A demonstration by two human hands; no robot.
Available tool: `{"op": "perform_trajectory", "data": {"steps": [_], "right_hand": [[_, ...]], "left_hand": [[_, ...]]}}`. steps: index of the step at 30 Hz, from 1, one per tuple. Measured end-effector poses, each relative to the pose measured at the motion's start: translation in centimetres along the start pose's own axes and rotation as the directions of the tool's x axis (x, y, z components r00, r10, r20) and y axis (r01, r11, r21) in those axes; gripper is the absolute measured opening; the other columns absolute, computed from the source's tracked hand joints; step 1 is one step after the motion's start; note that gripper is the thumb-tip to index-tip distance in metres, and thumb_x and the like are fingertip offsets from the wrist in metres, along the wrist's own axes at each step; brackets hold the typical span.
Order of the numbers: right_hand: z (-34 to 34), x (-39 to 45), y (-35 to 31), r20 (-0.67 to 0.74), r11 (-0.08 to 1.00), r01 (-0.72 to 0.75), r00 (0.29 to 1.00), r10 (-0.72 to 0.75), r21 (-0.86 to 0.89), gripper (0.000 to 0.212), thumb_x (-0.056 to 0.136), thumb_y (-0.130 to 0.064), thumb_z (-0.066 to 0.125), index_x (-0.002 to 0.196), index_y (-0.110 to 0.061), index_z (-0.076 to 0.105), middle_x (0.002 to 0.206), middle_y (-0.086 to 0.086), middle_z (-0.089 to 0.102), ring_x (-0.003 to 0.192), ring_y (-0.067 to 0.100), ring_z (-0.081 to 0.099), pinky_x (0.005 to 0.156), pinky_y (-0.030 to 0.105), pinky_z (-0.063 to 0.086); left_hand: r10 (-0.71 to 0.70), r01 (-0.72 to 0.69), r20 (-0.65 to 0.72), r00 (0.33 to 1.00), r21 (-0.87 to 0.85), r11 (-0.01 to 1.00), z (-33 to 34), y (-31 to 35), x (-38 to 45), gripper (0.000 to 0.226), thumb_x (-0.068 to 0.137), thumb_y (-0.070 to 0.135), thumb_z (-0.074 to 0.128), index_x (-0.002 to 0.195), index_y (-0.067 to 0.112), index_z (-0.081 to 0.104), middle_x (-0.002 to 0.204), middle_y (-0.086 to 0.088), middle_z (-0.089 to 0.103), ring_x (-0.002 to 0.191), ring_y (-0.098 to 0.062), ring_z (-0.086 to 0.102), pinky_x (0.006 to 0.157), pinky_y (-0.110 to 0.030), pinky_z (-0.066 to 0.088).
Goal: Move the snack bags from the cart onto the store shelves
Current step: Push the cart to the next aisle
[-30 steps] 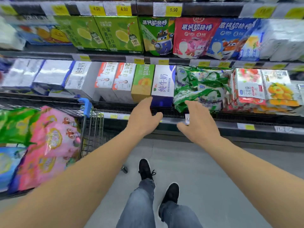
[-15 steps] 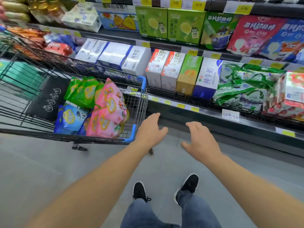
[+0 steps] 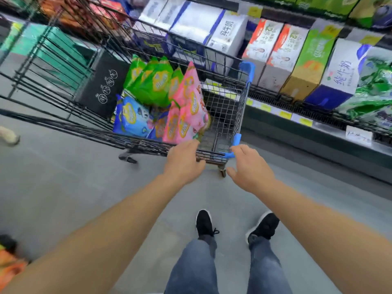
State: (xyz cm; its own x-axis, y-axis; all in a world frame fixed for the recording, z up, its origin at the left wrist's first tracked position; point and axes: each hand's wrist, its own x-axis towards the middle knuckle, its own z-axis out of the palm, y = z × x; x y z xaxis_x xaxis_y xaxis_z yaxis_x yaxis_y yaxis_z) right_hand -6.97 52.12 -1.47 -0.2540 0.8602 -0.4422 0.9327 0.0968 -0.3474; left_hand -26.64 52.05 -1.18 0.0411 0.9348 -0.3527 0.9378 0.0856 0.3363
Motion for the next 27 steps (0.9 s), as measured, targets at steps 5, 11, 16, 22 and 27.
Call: {"op": "perform_trajectory", "data": {"steps": [5,11,16,22,27], "right_hand": [[2.1,3.8,-2.0,0.010,0.986,0.081,0.997,-0.081,-0.144,0.038,0.088,-0.032,0.056,0.120,-0.011,0.054,0.124,0.005,0.057,0.116,0.030,0.053,0.093,0.039,0.045],[4.6,7.0,-2.7,0.118,0.965,0.066,0.992,-0.037,-0.253,0.026,0.097,-0.033,0.031,0.104,-0.018,0.052,0.110,0.002,0.063,0.111,0.024,0.056,0.116,0.043,0.015],[5.8,7.5,-2.2,0.047,0.983,0.052,0.998,-0.045,-0.177,0.038,0.100,-0.033,0.021,0.099,-0.022,0.056,0.104,-0.005,0.067,0.107,0.018,0.061,0.117,0.039,0.002],[6.2,7.2,-2.0,0.040,0.983,0.025,0.999,-0.018,-0.181,0.036,0.100,-0.031,0.024,0.097,-0.022,0.058,0.099,-0.003,0.069,0.103,0.018,0.061,0.115,0.034,-0.002],[6.7,5.9,-1.6,0.019,0.984,0.000,1.000,0.003,-0.180,0.036,0.101,-0.032,0.025,0.103,-0.023,0.060,0.101,-0.004,0.070,0.107,0.017,0.060,0.116,0.033,-0.003]], "left_hand": [[0.024,-0.021,-0.023,0.999,0.113,0.993,0.8,-3.0,0.5,0.052,0.083,0.040,0.056,0.133,0.024,0.049,0.134,0.005,0.053,0.132,-0.020,0.042,0.114,-0.047,0.023],[0.076,-0.052,-0.123,0.990,0.190,0.980,2.2,-5.5,1.7,0.036,0.090,0.035,0.051,0.122,0.021,0.060,0.120,0.005,0.063,0.124,-0.019,0.050,0.118,-0.056,0.009],[0.067,-0.050,-0.115,0.991,0.143,0.988,2.4,-5.8,3.5,0.029,0.099,0.036,0.040,0.107,0.027,0.066,0.104,0.006,0.069,0.105,-0.022,0.052,0.104,-0.040,0.018],[0.083,-0.078,-0.027,0.996,0.158,0.984,2.3,-6.0,4.1,0.028,0.100,0.038,0.039,0.104,0.027,0.065,0.104,0.005,0.068,0.107,-0.023,0.045,0.092,-0.041,0.022],[0.096,-0.087,-0.048,0.994,0.171,0.981,3.1,-5.5,3.3,0.027,0.100,0.037,0.040,0.102,0.027,0.065,0.099,0.006,0.068,0.104,-0.022,0.044,0.088,-0.039,0.022]]}}
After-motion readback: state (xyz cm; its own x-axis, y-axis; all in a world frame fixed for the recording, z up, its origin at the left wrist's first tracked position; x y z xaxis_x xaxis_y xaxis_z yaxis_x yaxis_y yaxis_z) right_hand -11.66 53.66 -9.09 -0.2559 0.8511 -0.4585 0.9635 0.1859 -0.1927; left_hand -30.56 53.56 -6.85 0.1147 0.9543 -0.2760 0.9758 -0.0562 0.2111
